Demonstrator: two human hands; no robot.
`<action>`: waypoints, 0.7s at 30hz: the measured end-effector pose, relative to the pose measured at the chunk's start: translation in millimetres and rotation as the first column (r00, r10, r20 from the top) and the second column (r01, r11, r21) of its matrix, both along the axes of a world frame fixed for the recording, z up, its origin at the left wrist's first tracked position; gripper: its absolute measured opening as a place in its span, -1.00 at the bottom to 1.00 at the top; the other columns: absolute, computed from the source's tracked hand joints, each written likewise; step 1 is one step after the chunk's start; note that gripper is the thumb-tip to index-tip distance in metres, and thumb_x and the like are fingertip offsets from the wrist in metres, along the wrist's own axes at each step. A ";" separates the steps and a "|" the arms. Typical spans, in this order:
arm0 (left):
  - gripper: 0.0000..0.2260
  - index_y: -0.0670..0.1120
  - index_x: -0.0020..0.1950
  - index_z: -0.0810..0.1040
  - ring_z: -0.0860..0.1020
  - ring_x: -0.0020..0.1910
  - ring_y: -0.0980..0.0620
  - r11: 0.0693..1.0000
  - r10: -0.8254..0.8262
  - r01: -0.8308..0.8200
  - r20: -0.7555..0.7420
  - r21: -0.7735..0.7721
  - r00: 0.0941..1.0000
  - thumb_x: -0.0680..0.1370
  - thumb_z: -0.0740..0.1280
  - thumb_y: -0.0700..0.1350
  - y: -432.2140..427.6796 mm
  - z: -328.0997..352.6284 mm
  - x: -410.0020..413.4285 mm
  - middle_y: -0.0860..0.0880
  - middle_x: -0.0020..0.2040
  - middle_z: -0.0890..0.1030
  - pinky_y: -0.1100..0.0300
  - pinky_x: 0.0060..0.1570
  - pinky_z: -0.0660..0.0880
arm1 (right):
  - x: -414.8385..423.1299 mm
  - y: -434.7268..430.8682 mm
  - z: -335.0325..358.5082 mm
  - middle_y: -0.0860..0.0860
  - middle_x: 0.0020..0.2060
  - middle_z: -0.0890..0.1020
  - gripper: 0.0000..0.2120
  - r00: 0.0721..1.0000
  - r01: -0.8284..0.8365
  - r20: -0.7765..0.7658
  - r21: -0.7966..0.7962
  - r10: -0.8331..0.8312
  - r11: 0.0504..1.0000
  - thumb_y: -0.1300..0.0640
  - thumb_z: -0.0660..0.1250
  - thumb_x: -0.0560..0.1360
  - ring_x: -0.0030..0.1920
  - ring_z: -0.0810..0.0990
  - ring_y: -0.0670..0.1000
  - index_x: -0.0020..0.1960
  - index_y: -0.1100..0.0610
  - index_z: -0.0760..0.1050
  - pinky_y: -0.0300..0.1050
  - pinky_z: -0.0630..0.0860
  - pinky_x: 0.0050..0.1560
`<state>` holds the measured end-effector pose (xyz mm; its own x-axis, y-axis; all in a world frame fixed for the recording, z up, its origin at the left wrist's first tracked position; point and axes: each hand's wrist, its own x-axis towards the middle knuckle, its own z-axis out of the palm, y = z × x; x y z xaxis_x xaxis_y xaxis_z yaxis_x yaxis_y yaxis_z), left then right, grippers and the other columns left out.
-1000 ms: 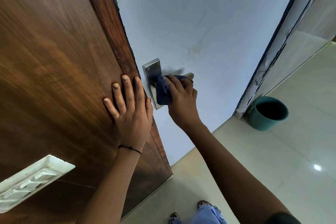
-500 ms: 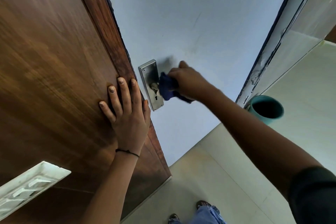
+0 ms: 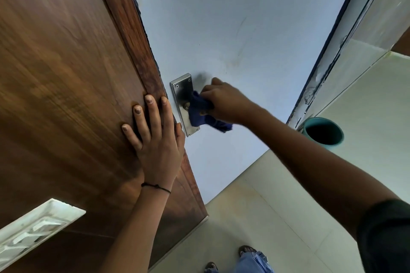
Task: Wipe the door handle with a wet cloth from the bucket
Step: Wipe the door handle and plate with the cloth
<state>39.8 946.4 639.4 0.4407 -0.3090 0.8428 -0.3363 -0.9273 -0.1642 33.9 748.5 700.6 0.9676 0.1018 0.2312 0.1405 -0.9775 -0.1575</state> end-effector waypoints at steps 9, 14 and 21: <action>-0.38 -0.08 0.55 -0.11 -0.32 0.52 -0.08 1.000 -0.018 0.018 -0.008 -0.007 1.000 0.61 0.15 0.04 1.6 1.6 0.0 -0.17 0.53 0.02 -0.10 0.44 -0.35 | -0.4 -40.1 -7.1 -0.02 -0.12 0.62 -0.76 0.992 0.122 -0.038 0.112 -0.118 0.986 0.12 0.38 0.45 0.06 0.37 0.10 0.09 0.15 0.55 0.03 0.37 0.07; -0.37 -0.08 0.56 -0.12 -0.32 0.52 -0.08 1.000 -0.018 0.018 -0.018 0.009 1.000 0.61 0.14 0.04 1.6 1.9 -0.1 -0.11 0.56 -0.26 -0.09 0.44 -0.38 | -6.7 -59.1 -21.1 -0.02 -0.24 0.55 -0.81 0.966 0.256 -0.199 0.670 -0.165 0.697 0.29 0.40 0.42 -0.15 0.51 -0.02 0.03 0.19 0.53 -0.18 0.42 -0.11; -0.36 -0.09 0.55 -0.11 -0.30 0.53 -0.08 0.999 -0.043 0.043 0.000 -0.011 0.999 0.60 0.17 0.01 1.4 2.6 -0.6 -0.15 0.57 -0.15 -0.09 0.44 -0.36 | -18.0 -28.0 -80.0 0.23 -0.10 0.58 -0.81 0.985 0.122 -0.152 0.948 -0.082 -0.294 0.21 0.27 0.55 -0.14 0.60 0.22 0.11 0.29 0.48 0.10 0.59 -0.14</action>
<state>39.2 947.8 641.9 0.4269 -0.3182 0.8465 -0.3761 -0.9137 -0.1537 16.0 720.5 620.6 0.9372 -0.3294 -0.1148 0.0388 0.4255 -0.9041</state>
